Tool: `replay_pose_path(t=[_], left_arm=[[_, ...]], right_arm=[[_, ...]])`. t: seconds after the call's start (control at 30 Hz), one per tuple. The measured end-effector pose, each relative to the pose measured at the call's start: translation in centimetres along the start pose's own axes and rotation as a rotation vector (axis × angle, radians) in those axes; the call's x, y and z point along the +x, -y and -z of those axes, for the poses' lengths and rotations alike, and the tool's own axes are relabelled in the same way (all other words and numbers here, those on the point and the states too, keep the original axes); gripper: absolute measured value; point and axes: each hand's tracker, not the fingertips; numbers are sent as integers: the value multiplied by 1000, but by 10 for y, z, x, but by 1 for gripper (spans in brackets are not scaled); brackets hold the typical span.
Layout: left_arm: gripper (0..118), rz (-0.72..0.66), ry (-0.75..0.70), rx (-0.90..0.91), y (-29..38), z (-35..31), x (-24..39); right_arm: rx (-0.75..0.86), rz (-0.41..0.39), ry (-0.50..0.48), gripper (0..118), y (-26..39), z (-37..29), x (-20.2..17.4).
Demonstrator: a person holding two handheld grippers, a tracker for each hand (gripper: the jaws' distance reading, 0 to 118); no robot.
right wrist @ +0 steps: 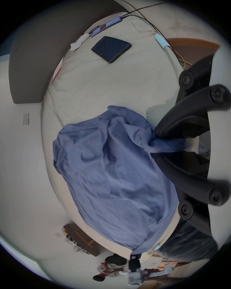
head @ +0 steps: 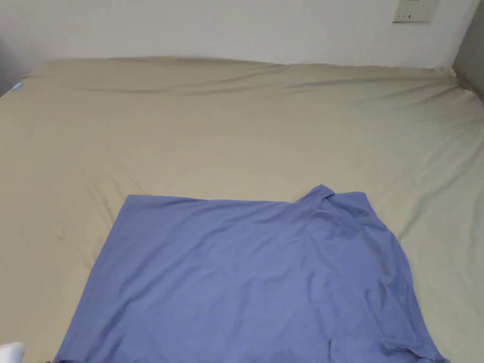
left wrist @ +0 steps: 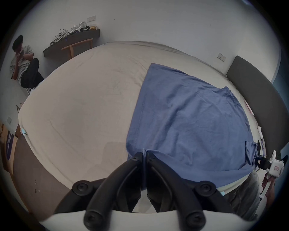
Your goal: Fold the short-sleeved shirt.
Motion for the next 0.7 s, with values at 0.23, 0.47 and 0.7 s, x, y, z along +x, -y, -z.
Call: replay_pose_path(t=[0.23,0.47,0.7], left_arm=[[3,-21,19,-7,-16,-1,-12],[3,88,22,43,-68,12,13],[3,136,5,54,-129,59,33]], right_arm=[[70,228,-100,15,-27,-7,35],[101,95,-58,15,-82,15,23],[102,3,-2,15,-149,72,13]])
